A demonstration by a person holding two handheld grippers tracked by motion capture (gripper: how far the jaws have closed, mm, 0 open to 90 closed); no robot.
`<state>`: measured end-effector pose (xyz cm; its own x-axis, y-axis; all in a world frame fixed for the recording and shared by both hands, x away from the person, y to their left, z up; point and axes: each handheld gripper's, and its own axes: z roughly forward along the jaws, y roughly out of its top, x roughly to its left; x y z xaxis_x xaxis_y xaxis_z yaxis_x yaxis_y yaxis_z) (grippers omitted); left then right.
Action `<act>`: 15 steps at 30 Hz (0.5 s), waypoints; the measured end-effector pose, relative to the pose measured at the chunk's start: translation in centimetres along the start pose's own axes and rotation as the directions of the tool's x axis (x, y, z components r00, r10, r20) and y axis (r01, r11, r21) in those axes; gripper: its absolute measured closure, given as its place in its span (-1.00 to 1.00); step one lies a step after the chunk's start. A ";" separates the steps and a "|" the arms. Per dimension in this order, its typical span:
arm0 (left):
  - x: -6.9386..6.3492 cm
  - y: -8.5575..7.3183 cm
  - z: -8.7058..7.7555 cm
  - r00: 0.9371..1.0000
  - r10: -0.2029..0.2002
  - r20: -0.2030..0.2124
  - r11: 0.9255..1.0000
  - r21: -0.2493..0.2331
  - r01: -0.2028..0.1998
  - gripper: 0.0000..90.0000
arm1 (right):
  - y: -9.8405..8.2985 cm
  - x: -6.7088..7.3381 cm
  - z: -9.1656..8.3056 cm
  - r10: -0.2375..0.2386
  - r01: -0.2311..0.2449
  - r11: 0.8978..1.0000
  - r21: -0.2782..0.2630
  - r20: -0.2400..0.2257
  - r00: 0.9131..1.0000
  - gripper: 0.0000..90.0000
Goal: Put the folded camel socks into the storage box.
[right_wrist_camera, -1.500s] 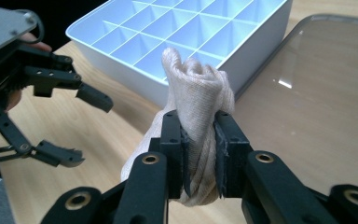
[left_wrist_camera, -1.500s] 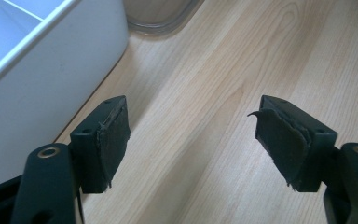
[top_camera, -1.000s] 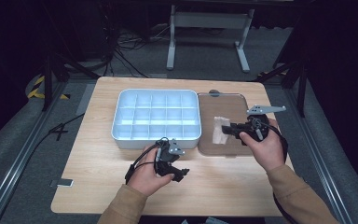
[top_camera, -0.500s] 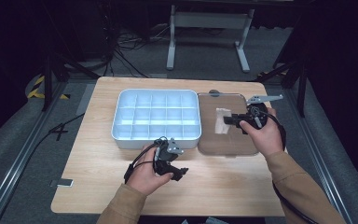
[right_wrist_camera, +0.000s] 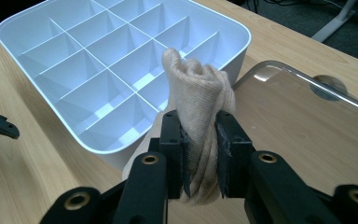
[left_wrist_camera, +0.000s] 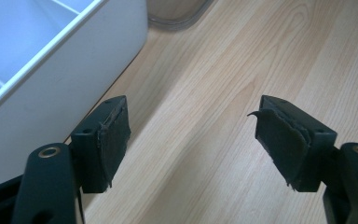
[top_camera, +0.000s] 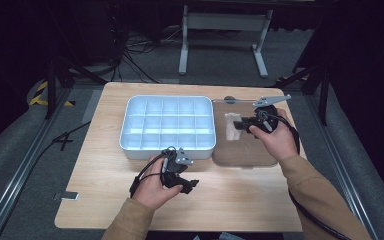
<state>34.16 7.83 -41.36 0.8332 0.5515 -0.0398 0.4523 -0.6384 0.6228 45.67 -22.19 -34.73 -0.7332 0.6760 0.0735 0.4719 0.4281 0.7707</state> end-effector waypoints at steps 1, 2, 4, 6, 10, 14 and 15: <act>0.0 -0.2 -0.2 1.000 -0.007 -0.001 1.000 0.001 0.007 -0.41 | 0.2 0.0 0.2 -0.004 0.004 1.000 0.002 -0.004 1.000 0.67; 0.0 -0.3 -0.3 1.000 -0.008 -0.005 1.000 -0.001 0.008 -0.41 | 0.4 0.0 0.3 -0.006 0.006 1.000 0.007 -0.009 1.000 0.67; 0.1 -0.6 -0.7 1.000 -0.017 -0.011 1.000 -0.001 0.017 -0.41 | 0.8 0.1 0.7 -0.022 0.022 1.000 0.012 -0.012 1.000 0.67; 0.2 -0.9 -1.0 0.999 -0.029 -0.020 1.000 -0.011 0.029 -0.41 | 1.2 0.2 1.0 -0.036 0.036 0.999 0.019 -0.020 0.999 0.67; 0.5 -1.7 -1.7 1.000 -0.019 0.019 1.000 -0.015 0.019 -0.51 | 2.1 0.5 1.6 -0.090 0.091 0.995 0.042 -0.030 0.996 0.67; 0.7 -2.4 -2.7 0.999 -0.044 -0.001 0.999 -0.021 0.044 -0.54 | 3.0 1.0 2.5 -0.129 0.132 0.990 0.059 -0.051 0.990 0.67; 0.8 -2.6 -2.8 0.999 -0.054 -0.006 0.998 -0.019 0.054 -0.54 | 3.2 1.1 2.7 -0.134 0.137 0.989 0.061 -0.057 0.989 0.67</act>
<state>32.77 11.40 -40.81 0.8057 0.5884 -0.0682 0.4902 -0.5976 0.6345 47.66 -18.45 -33.89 -0.8164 0.5775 0.0059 0.3962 0.5527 0.7332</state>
